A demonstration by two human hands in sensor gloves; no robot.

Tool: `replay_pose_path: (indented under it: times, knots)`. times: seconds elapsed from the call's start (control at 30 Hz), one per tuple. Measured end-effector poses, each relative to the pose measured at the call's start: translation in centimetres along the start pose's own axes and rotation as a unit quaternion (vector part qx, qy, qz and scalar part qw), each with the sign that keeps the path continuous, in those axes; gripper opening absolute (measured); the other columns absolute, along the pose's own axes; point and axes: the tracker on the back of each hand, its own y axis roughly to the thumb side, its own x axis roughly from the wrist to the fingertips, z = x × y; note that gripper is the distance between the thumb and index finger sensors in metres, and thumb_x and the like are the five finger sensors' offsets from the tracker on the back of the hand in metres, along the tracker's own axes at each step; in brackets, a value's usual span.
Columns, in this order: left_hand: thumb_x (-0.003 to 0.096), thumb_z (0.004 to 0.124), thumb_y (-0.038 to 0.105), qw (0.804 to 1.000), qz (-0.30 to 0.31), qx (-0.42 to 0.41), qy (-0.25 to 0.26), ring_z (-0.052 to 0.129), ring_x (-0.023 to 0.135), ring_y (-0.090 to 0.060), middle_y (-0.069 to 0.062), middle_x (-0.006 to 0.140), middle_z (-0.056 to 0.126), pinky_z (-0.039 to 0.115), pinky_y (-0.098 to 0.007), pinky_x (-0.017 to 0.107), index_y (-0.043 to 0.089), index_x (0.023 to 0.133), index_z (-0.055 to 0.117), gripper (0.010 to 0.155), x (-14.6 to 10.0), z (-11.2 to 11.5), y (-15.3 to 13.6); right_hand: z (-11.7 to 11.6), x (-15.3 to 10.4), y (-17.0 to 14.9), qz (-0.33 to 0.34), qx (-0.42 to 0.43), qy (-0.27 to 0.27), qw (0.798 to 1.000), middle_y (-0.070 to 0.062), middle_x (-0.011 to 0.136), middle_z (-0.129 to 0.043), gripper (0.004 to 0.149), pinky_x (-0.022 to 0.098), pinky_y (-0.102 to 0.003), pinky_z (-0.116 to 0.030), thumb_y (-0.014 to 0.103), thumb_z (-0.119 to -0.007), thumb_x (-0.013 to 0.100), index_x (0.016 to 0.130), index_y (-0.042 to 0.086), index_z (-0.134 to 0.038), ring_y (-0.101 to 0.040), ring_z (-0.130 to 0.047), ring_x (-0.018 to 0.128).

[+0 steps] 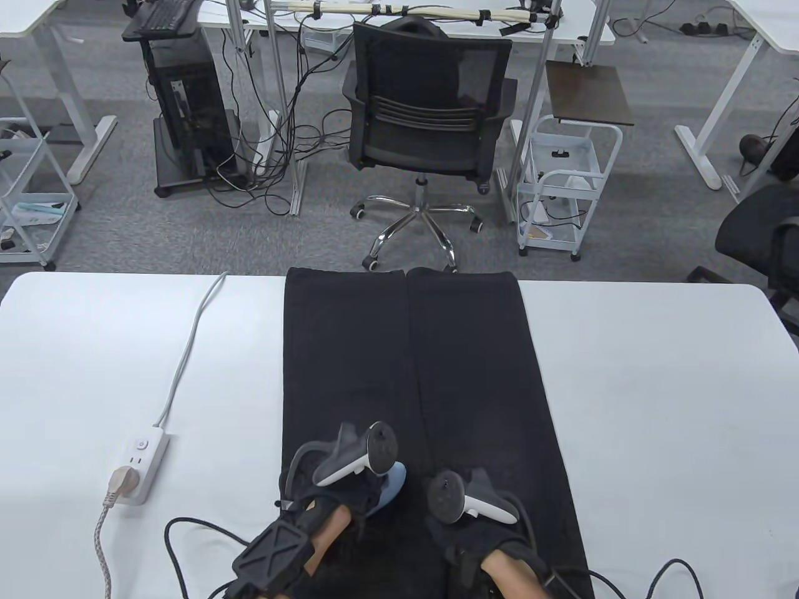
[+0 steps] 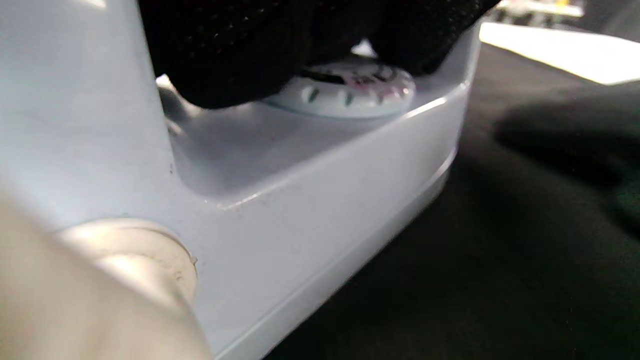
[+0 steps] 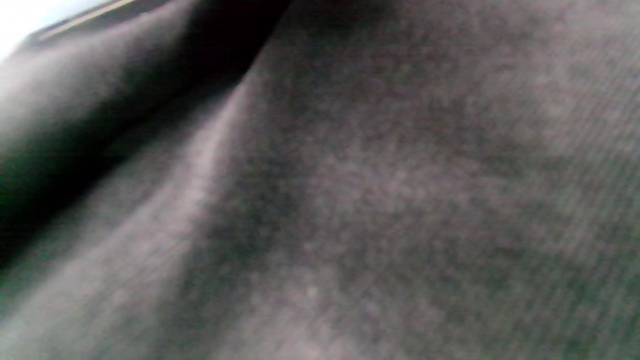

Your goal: Iron trousers with electric iron on table

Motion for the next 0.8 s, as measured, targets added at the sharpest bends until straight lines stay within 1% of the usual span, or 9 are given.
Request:
replay_pose_path:
  times: [0.13,0.17,0.23,0.33,0.4,0.5,0.63,0.7,0.8]
  knots:
    - [0.0585,0.079,0.038,1.000,0.022,0.006,-0.008,0.098,0.035,-0.014,0.001,0.050,0.090,0.087,-0.044,0.043,0.007,0.087,0.068,0.044,-2.7,1.2,0.8,0.0,0.0,-0.1,0.001,-0.001,0.000,1.000,-0.017,0.112,0.011,0.066,0.063,-0.077,-0.018,0.037,-0.042,0.063,0.109,0.019,0.001,-0.052,0.006,0.098]
    - [0.0586,0.078,0.038,1.000,0.023,0.008,-0.005,0.098,0.035,-0.014,0.001,0.050,0.090,0.087,-0.044,0.043,0.007,0.087,0.068,0.044,-3.0,1.4,0.9,-0.1,0.0,-0.1,0.000,-0.002,0.000,1.000,-0.017,0.112,0.011,0.066,0.063,-0.077,-0.018,0.037,-0.042,0.063,0.109,0.018,0.002,-0.052,0.006,0.098]
    - [0.0586,0.078,0.039,1.000,0.023,0.010,-0.002,0.098,0.035,-0.014,0.002,0.049,0.090,0.087,-0.043,0.043,0.007,0.087,0.068,0.044,-3.1,1.4,0.8,-0.1,0.0,-0.1,0.000,-0.003,0.000,1.000,-0.017,0.112,0.011,0.067,0.063,-0.077,-0.018,0.037,-0.042,0.063,0.109,0.018,0.002,-0.052,0.006,0.098]
    - [0.0588,0.078,0.039,1.000,0.020,0.007,-0.002,0.098,0.035,-0.013,0.002,0.049,0.090,0.087,-0.043,0.043,0.008,0.087,0.068,0.043,-2.5,1.2,0.5,-0.1,0.0,-0.1,0.001,-0.003,0.000,1.000,-0.018,0.112,0.012,0.067,0.063,-0.077,-0.018,0.037,-0.042,0.063,0.109,0.018,0.002,-0.052,0.006,0.098]
    - [0.0588,0.078,0.039,1.000,0.010,0.008,0.003,0.098,0.036,-0.013,0.003,0.050,0.090,0.087,-0.043,0.044,0.008,0.088,0.068,0.043,-1.8,0.8,0.3,-0.1,0.0,0.0,0.000,-0.005,-0.001,1.000,-0.018,0.111,0.012,0.067,0.063,-0.077,-0.018,0.037,-0.042,0.063,0.109,0.018,0.003,-0.053,0.006,0.098]
    - [0.0589,0.078,0.039,1.000,-0.015,0.000,0.007,0.098,0.036,-0.013,0.003,0.050,0.090,0.087,-0.043,0.044,0.008,0.088,0.068,0.043,0.3,-0.1,-0.5,-0.1,0.0,0.0,0.001,-0.008,-0.001,1.000,-0.018,0.111,0.012,0.067,0.063,-0.077,-0.018,0.038,-0.042,0.063,0.109,0.017,0.003,-0.053,0.006,0.098]
    - [0.0589,0.078,0.039,0.999,-0.050,-0.016,0.011,0.097,0.037,-0.013,0.003,0.050,0.090,0.087,-0.043,0.045,0.008,0.088,0.068,0.043,3.8,-1.8,-2.0,-0.1,0.0,0.0,0.003,-0.008,0.001,1.000,-0.019,0.111,0.012,0.068,0.063,-0.078,-0.018,0.038,-0.042,0.063,0.109,0.017,0.003,-0.053,0.006,0.098]
    - [0.0588,0.078,0.039,0.998,-0.055,-0.021,0.009,0.097,0.037,-0.013,0.003,0.050,0.090,0.087,-0.043,0.045,0.009,0.088,0.068,0.043,5.5,-2.5,-2.8,-0.1,0.0,0.0,0.003,-0.008,0.002,1.000,-0.019,0.111,0.012,0.068,0.063,-0.078,-0.018,0.038,-0.042,0.063,0.109,0.017,0.003,-0.054,0.006,0.098]
    - [0.0591,0.078,0.039,0.995,-0.093,-0.040,0.009,0.097,0.037,-0.012,0.003,0.051,0.090,0.087,-0.043,0.045,0.009,0.088,0.068,0.043,8.0,-3.7,-4.1,-0.1,0.1,0.1,0.002,-0.009,0.003,1.000,-0.019,0.111,0.012,0.068,0.063,-0.078,-0.018,0.038,-0.042,0.063,0.109,0.017,0.003,-0.054,0.006,0.098]
